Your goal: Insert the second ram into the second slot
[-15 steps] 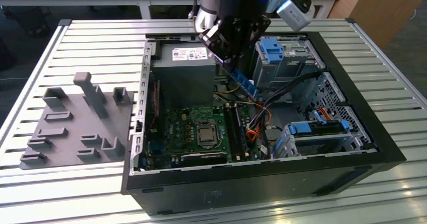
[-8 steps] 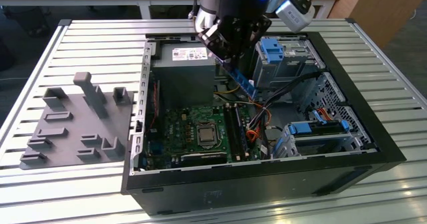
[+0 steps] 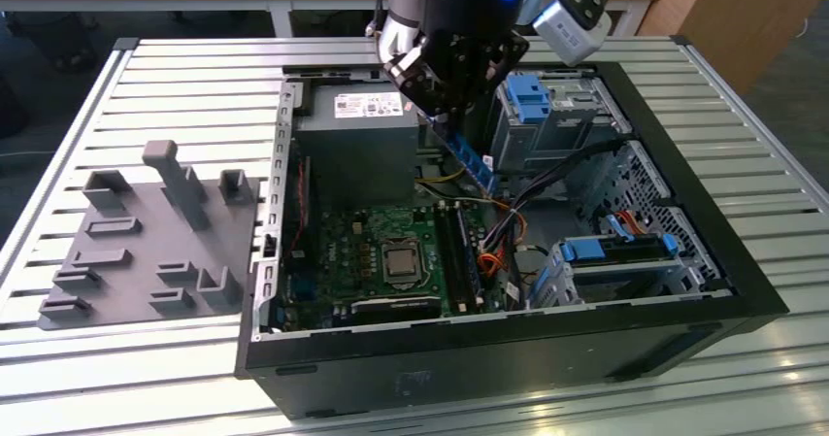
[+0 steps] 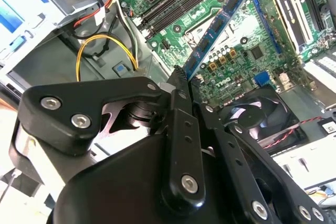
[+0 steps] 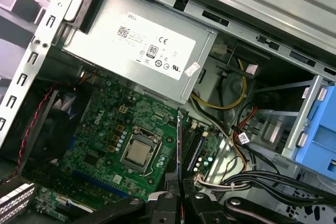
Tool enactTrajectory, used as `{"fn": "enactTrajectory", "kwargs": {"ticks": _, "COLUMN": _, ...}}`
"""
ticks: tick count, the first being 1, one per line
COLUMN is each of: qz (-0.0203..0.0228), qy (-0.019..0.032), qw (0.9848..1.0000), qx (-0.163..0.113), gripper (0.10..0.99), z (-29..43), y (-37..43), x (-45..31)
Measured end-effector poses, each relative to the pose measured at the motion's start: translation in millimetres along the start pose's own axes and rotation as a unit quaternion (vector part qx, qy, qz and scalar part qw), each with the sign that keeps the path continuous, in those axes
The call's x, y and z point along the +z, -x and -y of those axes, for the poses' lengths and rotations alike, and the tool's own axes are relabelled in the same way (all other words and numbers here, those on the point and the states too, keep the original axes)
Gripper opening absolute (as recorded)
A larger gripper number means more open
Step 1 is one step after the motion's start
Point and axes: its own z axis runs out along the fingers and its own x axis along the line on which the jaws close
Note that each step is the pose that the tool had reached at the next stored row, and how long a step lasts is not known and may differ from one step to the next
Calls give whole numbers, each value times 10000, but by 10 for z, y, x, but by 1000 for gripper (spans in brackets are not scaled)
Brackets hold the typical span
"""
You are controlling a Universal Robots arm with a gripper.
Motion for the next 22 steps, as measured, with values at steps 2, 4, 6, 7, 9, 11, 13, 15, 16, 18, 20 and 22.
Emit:
{"fn": "enactTrajectory", "kwargs": {"ticks": 2, "qz": 2, "qy": -1, "qw": 10000, "qx": 50, "gripper": 137, "z": 0, "y": 0, "x": 0}}
{"fn": "enactTrajectory", "kwargs": {"ticks": 4, "qz": 3, "qy": -2, "qw": 9999, "qx": 100, "gripper": 137, "z": 0, "y": 0, "x": 0}}
{"fn": "enactTrajectory", "kwargs": {"ticks": 6, "qz": 5, "qy": -2, "qw": 9999, "qx": 148, "gripper": 137, "z": 0, "y": 0, "x": 0}}
{"fn": "enactTrajectory", "kwargs": {"ticks": 7, "qz": 6, "qy": -3, "qw": 9999, "qx": 171, "gripper": 137, "z": 0, "y": 0, "x": 0}}
{"fn": "enactTrajectory", "kwargs": {"ticks": 9, "qz": 8, "qy": -3, "qw": 9998, "qx": 216, "gripper": 137, "z": 0, "y": 0, "x": 0}}
{"fn": "enactTrajectory", "kwargs": {"ticks": 11, "qz": 9, "qy": -4, "qw": 9997, "qx": 264, "gripper": 137, "z": 0, "y": 0, "x": 0}}
{"fn": "enactTrajectory", "kwargs": {"ticks": 13, "qz": 11, "qy": -5, "qw": 9995, "qx": 313, "gripper": 137, "z": 0, "y": 0, "x": 0}}
{"fn": "enactTrajectory", "kwargs": {"ticks": 15, "qz": 13, "qy": -6, "qw": 9993, "qx": 362, "gripper": 137, "z": 0, "y": 0, "x": 0}}
{"fn": "enactTrajectory", "kwargs": {"ticks": 16, "qz": 14, "qy": -6, "qw": 9993, "qx": 387, "gripper": 137, "z": 0, "y": 0, "x": 0}}
{"fn": "enactTrajectory", "kwargs": {"ticks": 18, "qz": 15, "qy": -7, "qw": 9990, "qx": 436, "gripper": 137, "z": 0, "y": 0, "x": 0}}
{"fn": "enactTrajectory", "kwargs": {"ticks": 20, "qz": 17, "qy": -9, "qw": 9988, "qx": 487, "gripper": 137, "z": 0, "y": 0, "x": 0}}
{"fn": "enactTrajectory", "kwargs": {"ticks": 22, "qz": 18, "qy": -10, "qw": 9986, "qx": 538, "gripper": 137, "z": 0, "y": 0, "x": 0}}
